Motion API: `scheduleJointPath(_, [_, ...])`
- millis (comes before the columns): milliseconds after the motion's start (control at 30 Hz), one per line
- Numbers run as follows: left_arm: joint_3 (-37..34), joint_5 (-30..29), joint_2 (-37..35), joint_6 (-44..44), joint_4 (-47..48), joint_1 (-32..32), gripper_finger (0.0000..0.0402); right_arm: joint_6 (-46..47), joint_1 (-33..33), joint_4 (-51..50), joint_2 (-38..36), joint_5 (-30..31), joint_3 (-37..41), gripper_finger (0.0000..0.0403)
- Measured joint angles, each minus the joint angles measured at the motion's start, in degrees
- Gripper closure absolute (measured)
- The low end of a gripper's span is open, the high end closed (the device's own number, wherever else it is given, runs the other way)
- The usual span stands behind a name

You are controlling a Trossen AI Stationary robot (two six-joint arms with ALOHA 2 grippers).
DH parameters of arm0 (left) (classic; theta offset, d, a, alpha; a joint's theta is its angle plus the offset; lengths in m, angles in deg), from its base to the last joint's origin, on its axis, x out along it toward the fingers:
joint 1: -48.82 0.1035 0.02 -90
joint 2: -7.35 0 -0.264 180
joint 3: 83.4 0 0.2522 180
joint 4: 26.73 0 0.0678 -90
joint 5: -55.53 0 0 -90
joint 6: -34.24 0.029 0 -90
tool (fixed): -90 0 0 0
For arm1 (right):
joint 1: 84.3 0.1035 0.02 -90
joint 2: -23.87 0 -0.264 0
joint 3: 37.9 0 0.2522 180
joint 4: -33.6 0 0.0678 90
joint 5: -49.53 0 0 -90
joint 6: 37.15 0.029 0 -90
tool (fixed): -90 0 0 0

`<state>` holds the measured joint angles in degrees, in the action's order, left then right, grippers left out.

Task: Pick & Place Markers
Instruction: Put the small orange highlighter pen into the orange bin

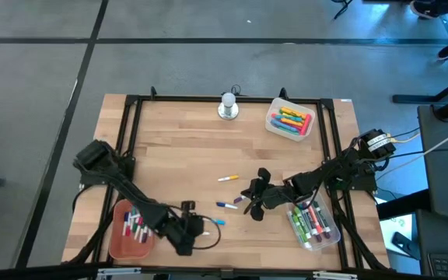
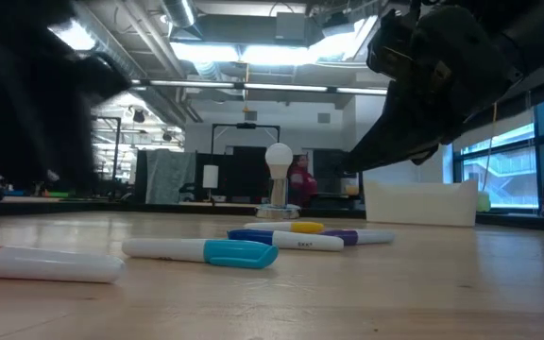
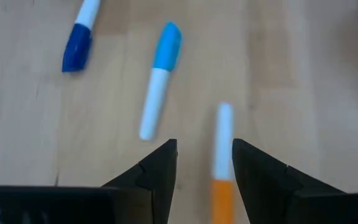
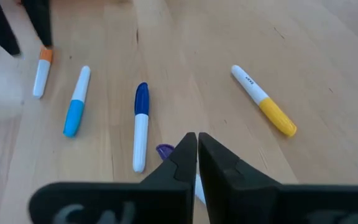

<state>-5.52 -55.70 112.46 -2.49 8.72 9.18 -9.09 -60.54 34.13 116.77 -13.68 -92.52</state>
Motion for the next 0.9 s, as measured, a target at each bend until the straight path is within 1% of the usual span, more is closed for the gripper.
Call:
scheduleJointPath(67, [0.0,1.0,1.3,0.0,-0.1,0.9,0.0252,0.0,0.0,0.0,0.0,0.0,0.0,0.0385])
scheduleJointPath(200, [0.0,6.1,3.5,0.2,-0.2,1.5,0.0253,0.2,0.0,0.0,0.0,-1.3,0.0,0.0385])
scheduleJointPath(300, [0.1,9.5,4.5,2.1,-0.4,1.5,0.0258,1.2,0.0,0.0,0.0,-1.5,0.0,0.0385])
scheduleJointPath(433, [0.3,9.9,5.0,1.5,1.2,1.5,0.0270,2.8,0.0,0.0,0.0,-1.5,0.0,0.0385])
scheduleJointPath(533, [0.5,9.1,5.2,-1.9,4.9,1.7,0.0301,3.2,0.0,0.0,0.0,-1.5,0.0,0.0385])
scheduleJointPath(667, [0.5,9.8,5.0,-5.9,8.9,2.7,0.0365,3.4,0.0,0.0,0.0,-1.5,0.0,0.0385])
scheduleJointPath(733, [0.5,11.1,4.3,-10.0,10.6,3.5,0.0371,3.5,0.0,0.0,0.0,-1.5,0.0,0.0385])
scheduleJointPath(800, [1.5,12.0,3.1,-15.0,16.1,4.1,0.0372,3.4,0.0,0.0,0.0,-1.5,0.0,0.0385])
scheduleJointPath(900, [5.0,10.4,0.5,-20.8,31.9,3.4,0.0371,3.4,0.0,0.0,0.0,-1.4,0.0,0.0385])
